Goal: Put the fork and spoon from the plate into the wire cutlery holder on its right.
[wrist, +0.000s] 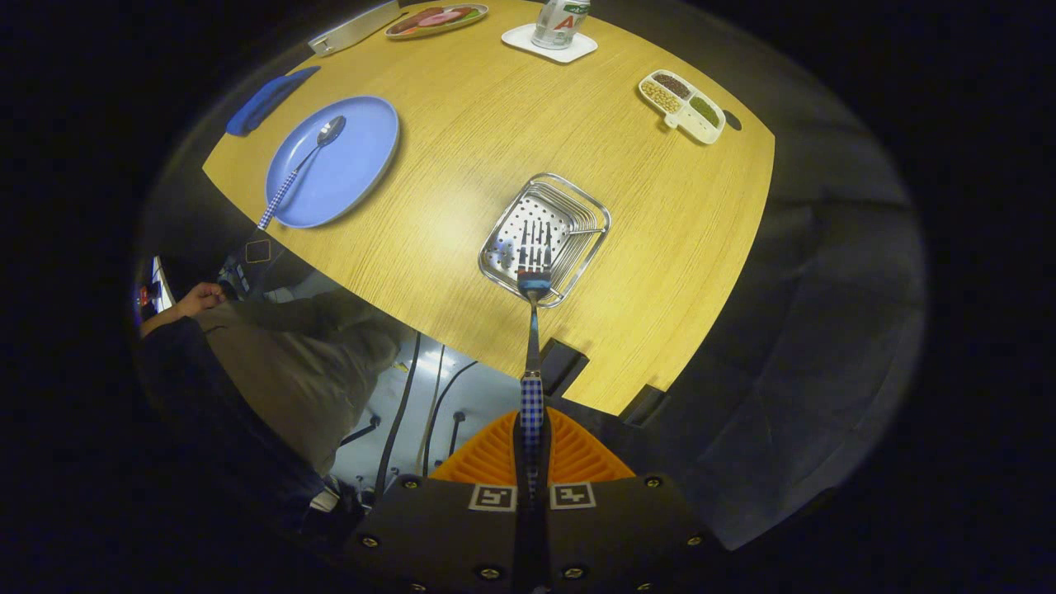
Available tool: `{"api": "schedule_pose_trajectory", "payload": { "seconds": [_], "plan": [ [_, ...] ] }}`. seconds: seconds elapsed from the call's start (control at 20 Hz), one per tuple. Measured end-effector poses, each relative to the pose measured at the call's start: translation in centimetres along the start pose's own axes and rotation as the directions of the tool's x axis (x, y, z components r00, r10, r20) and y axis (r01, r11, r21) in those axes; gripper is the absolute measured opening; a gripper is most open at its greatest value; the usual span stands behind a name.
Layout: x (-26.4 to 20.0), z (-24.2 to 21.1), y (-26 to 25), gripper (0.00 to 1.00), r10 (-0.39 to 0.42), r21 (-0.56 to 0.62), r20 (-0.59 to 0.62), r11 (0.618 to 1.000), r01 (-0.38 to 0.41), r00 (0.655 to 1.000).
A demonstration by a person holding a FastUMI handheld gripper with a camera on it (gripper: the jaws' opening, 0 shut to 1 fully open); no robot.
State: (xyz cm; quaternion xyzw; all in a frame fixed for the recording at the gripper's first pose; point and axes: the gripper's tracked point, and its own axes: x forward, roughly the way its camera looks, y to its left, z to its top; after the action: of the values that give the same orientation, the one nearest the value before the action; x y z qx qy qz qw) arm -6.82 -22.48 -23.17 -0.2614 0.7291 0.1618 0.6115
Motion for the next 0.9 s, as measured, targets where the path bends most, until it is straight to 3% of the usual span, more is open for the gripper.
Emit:
{"api": "schedule_pose_trajectory", "payload": {
  "seconds": [0.65,0.9],
  "plan": [
    [1.5,2.6,-1.9,0.01,0.036,-0.051,-0.180,0.998,-0.046,0.983],
    [2.7,4.0,-1.7,0.01,0.107,0.000,-0.243,0.994,-0.111,0.964]
  ]
}}
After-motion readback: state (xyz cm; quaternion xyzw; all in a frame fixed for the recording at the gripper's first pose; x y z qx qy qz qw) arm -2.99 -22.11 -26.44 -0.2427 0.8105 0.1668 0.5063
